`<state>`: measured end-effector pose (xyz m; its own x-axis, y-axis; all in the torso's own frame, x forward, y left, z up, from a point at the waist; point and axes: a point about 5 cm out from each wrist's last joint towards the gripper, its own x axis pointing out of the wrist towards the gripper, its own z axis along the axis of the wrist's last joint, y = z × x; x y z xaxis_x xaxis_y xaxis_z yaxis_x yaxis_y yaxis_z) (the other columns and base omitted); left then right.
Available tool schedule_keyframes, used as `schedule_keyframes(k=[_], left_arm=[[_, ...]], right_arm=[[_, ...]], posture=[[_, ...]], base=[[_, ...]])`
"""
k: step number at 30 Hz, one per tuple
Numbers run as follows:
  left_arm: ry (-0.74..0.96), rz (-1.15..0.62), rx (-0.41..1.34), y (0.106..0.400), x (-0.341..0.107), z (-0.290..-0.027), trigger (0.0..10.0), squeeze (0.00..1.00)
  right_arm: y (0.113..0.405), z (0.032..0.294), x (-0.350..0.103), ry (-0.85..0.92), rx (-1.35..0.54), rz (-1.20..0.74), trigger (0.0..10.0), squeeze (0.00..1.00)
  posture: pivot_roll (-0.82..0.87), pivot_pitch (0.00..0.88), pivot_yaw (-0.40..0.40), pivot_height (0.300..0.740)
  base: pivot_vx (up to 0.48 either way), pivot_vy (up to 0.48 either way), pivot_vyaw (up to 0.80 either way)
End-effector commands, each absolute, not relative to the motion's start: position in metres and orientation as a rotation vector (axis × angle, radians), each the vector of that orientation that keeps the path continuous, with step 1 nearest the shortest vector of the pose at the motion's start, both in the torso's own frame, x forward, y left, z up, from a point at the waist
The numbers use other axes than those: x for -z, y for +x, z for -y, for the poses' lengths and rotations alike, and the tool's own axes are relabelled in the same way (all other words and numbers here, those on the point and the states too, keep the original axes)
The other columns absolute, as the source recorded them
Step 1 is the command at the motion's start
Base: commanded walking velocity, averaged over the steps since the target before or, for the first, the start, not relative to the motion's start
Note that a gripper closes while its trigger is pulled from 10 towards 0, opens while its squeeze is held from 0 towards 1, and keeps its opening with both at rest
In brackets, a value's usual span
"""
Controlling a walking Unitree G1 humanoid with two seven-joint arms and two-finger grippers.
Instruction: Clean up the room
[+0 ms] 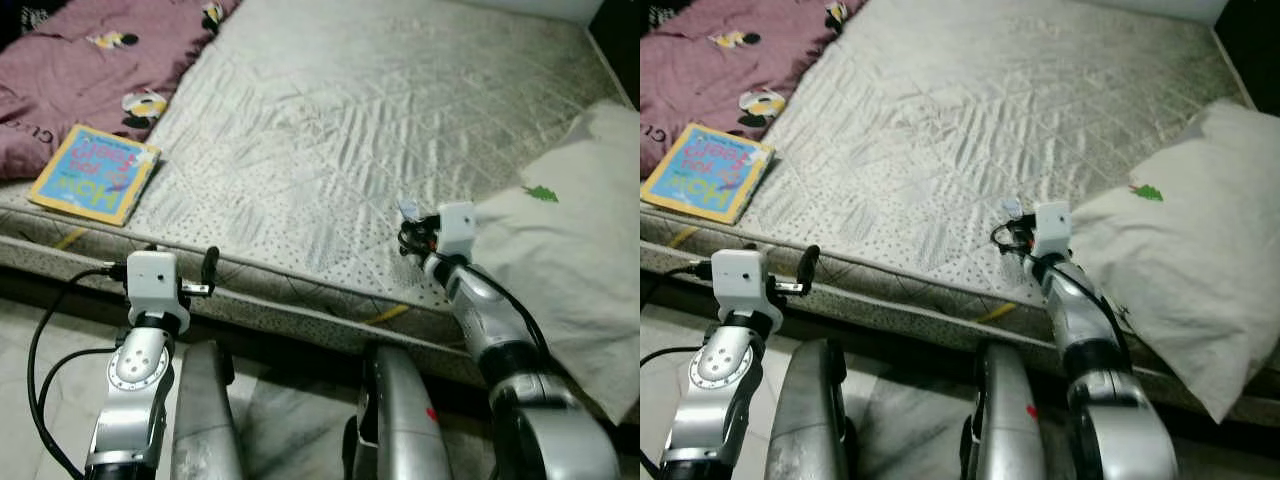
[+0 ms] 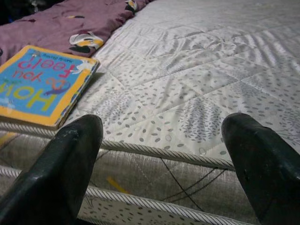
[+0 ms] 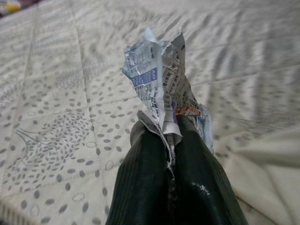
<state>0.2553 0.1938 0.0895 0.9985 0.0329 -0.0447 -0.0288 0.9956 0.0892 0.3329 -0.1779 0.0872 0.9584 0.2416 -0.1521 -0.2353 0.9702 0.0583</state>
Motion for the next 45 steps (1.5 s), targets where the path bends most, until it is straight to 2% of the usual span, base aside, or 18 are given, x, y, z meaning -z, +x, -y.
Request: schedule_keyframes(k=[1, 3, 5, 10, 16, 20, 22, 24, 32, 34, 36, 45], left_arm=[[0.047, -0.054, -0.029, 0.250, -0.085, -0.193, 10.0, 0.00], [0.046, -0.052, -0.030, 0.248, -0.084, -0.194, 10.0, 0.00], [0.047, -0.058, -0.031, 0.247, -0.083, -0.194, 10.0, 0.00], [0.054, -0.058, -0.021, 0.247, -0.083, -0.193, 10.0, 0.00], [0.011, -0.071, 0.016, 0.245, -0.081, -0.190, 10.0, 0.00], [0.009, -0.080, 0.040, 0.244, -0.078, -0.183, 10.0, 0.00], [0.006, -0.080, 0.046, 0.243, -0.078, -0.181, 10.0, 0.00], [0.006, -0.081, 0.043, 0.242, -0.078, -0.181, 10.0, 0.00], [0.013, -0.082, 0.051, 0.241, -0.079, -0.182, 10.0, 0.00], [0.012, -0.088, 0.055, 0.243, -0.078, -0.182, 10.0, 0.00], [0.011, -0.089, 0.057, 0.243, -0.077, -0.182, 10.0, 0.00], [0.011, -0.097, 0.063, 0.244, -0.077, -0.182, 10.0, 0.00]], right_arm=[[0.327, 0.179, -0.100, 0.030, -0.222, -0.087, 10.0, 0.00], [0.320, 0.181, -0.097, 0.064, -0.188, -0.090, 10.0, 0.00], [0.303, 0.176, -0.094, 0.007, -0.179, -0.050, 10.0, 0.00], [0.284, 0.173, -0.093, -0.082, -0.145, -0.046, 10.0, 0.00], [0.268, 0.169, -0.103, 0.026, -0.120, -0.055, 10.0, 0.00], [0.258, 0.178, -0.104, -0.035, -0.139, -0.048, 10.0, 0.00], [0.227, 0.190, -0.095, -0.112, -0.176, -0.073, 10.0, 0.00], [0.220, 0.192, -0.092, -0.106, -0.172, -0.084, 10.0, 0.00], [0.221, 0.183, -0.096, -0.063, -0.167, -0.090, 10.0, 0.00], [0.233, 0.171, -0.106, 0.014, -0.185, -0.050, 10.0, 0.00], [0.236, 0.171, -0.109, 0.024, -0.169, -0.042, 10.0, 0.00], [0.242, 0.168, -0.115, 0.067, -0.149, -0.026, 10.0, 0.00]], posture=[[0.03, 0.020, -0.086, 0.535], [0.03, 0.020, -0.083, 0.535], [0.02, 0.023, -0.073, 0.535], [0.01, 0.026, -0.060, 0.535], [-0.02, 0.031, -0.055, 0.535], [-0.04, 0.041, -0.064, 0.535], [-0.04, 0.057, -0.067, 0.535], [-0.04, 0.057, -0.067, 0.535], [-0.04, 0.064, -0.062, 0.535], [-0.04, 0.053, -0.061, 0.535], [-0.04, 0.052, -0.059, 0.535], [-0.04, 0.053, -0.052, 0.575]], base=[[0.000, 0.000, 0.00], [0.000, 0.000, 0.00], [0.000, 0.000, 0.00], [0.000, 0.000, 0.00], [0.000, 0.000, 0.00], [0.000, 0.000, 0.00], [0.000, 0.000, 0.00], [0.000, 0.000, 0.00], [0.000, 0.000, 0.00], [0.000, 0.000, 0.00], [0.000, 0.000, 0.00], [0.000, 0.000, -0.05]])
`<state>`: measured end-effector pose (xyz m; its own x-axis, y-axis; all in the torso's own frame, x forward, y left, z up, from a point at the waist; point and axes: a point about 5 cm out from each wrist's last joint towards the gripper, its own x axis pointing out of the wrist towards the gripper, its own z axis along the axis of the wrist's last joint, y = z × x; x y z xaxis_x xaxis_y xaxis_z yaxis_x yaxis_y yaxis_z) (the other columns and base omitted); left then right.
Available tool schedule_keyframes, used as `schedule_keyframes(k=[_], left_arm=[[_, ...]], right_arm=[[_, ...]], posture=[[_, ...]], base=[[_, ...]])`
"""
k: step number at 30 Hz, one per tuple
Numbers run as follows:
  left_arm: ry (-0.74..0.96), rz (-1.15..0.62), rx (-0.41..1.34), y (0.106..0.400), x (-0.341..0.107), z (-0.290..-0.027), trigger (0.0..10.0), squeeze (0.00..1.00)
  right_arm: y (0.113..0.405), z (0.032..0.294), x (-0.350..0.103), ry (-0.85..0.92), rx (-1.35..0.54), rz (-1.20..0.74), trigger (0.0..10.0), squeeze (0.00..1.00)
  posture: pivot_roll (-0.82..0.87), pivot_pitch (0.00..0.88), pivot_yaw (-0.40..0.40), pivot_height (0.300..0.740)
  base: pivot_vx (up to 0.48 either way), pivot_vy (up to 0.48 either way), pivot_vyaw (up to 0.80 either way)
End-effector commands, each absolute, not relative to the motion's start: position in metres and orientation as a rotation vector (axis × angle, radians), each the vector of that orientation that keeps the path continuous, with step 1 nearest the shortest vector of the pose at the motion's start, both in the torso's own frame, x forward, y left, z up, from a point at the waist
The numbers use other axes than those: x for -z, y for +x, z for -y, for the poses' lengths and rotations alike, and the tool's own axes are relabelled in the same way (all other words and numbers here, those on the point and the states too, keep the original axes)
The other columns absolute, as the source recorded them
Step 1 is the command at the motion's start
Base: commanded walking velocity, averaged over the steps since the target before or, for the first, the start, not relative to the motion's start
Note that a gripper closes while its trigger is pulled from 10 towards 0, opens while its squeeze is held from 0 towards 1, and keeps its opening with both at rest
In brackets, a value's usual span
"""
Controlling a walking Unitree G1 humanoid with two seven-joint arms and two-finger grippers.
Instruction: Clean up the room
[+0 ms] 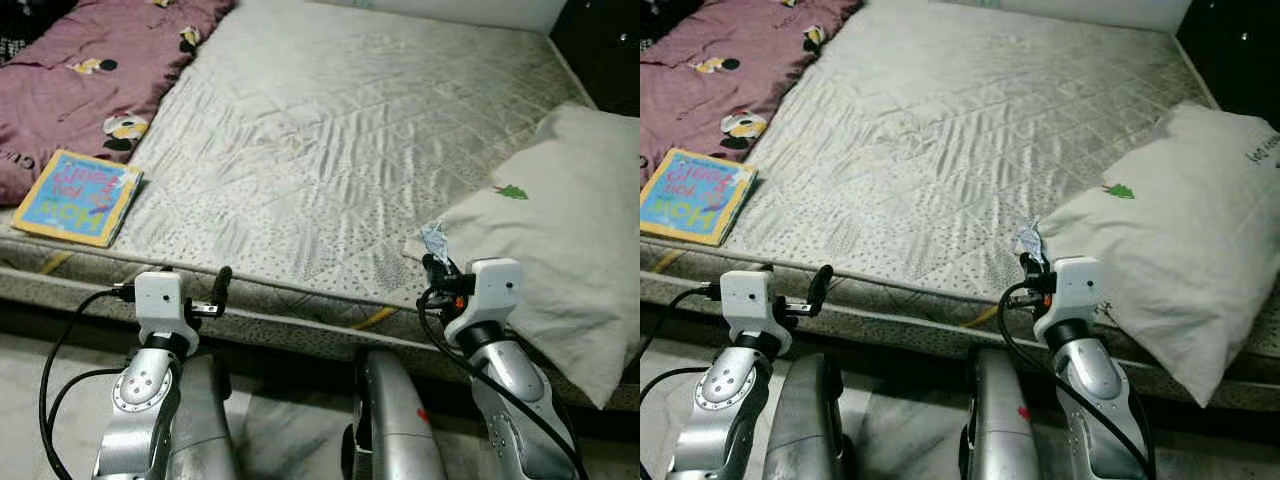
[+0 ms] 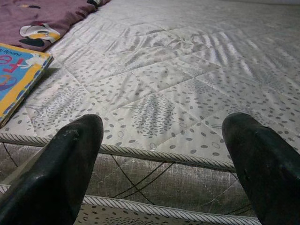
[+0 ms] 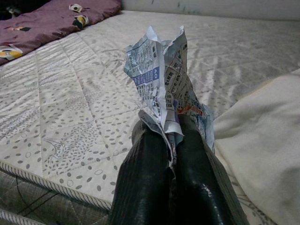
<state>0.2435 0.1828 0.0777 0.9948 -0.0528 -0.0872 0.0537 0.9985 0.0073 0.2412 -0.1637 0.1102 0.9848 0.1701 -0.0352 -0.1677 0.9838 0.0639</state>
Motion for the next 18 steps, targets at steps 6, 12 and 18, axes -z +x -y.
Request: schedule_keyframes(k=[6, 12, 18], left_arm=[[-0.004, -0.104, 0.064, 0.245, -0.076, -0.181, 10.0, 0.00], [-0.010, -0.104, 0.064, 0.247, -0.076, -0.180, 10.0, 0.00], [-0.006, -0.103, 0.066, 0.247, -0.076, -0.180, 10.0, 0.00]], right_arm=[[0.248, 0.168, -0.118, 0.064, -0.139, -0.024, 10.0, 0.00], [0.251, 0.172, -0.118, 0.056, -0.117, -0.026, 10.0, 0.00], [0.253, 0.174, -0.119, 0.054, -0.106, -0.027, 10.0, 0.00]], posture=[[-0.04, 0.051, -0.050, 0.607], [-0.04, 0.048, -0.053, 0.644], [-0.04, 0.042, -0.055, 0.681]], base=[[0.000, 0.000, 0.00], [0.000, 0.000, 0.00], [0.000, 0.000, 0.00]])
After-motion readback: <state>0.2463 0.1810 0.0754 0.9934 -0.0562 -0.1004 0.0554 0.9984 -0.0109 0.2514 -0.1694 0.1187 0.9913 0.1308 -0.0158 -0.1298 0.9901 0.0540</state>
